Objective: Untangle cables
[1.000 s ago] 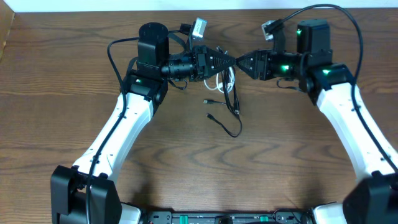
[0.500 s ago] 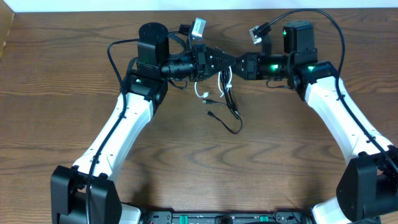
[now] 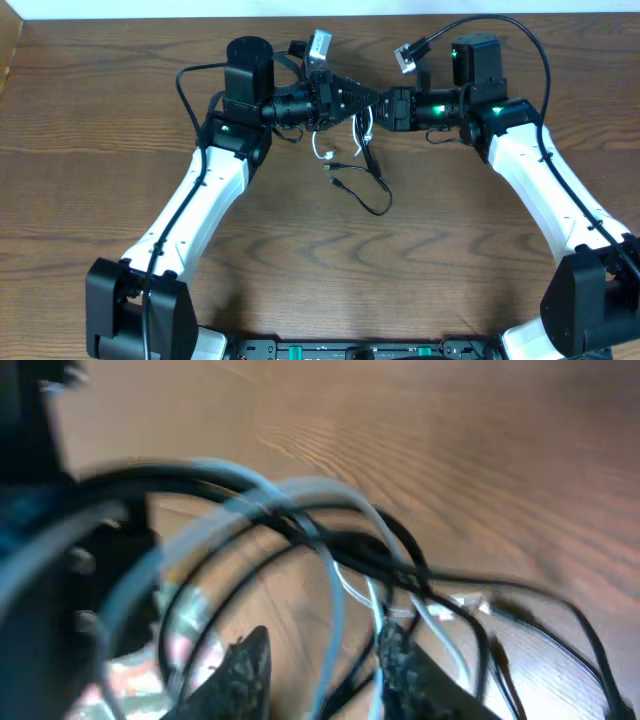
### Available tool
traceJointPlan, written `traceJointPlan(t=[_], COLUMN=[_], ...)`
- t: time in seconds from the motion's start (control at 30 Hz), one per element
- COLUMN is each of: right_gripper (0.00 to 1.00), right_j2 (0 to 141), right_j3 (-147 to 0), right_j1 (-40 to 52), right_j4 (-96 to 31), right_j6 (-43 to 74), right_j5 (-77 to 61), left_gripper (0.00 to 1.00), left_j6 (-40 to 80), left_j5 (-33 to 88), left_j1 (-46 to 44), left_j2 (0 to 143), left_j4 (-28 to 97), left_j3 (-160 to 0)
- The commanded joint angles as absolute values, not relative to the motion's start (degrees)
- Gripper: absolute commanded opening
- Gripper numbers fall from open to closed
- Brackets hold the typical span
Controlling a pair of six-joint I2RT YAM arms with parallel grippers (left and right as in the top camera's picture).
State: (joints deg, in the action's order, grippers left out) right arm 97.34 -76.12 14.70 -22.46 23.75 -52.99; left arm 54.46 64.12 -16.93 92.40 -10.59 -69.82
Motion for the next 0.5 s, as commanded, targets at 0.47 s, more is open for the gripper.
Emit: traceJointPlan(t=[0.47], right_gripper=[0.01], right_j2=[104.64], right_j3=[-76.31], right_j1=[11.09], right_j4=[-29.80], right_j6=[21.85], right_j5=[-37.50], left_gripper=[0.07], left_j6=[71.35], left_j5=[59.96], left_j1=[-17.63], left_j2=[92.47], left_j4=[-28.03], left_j3=[-70.41])
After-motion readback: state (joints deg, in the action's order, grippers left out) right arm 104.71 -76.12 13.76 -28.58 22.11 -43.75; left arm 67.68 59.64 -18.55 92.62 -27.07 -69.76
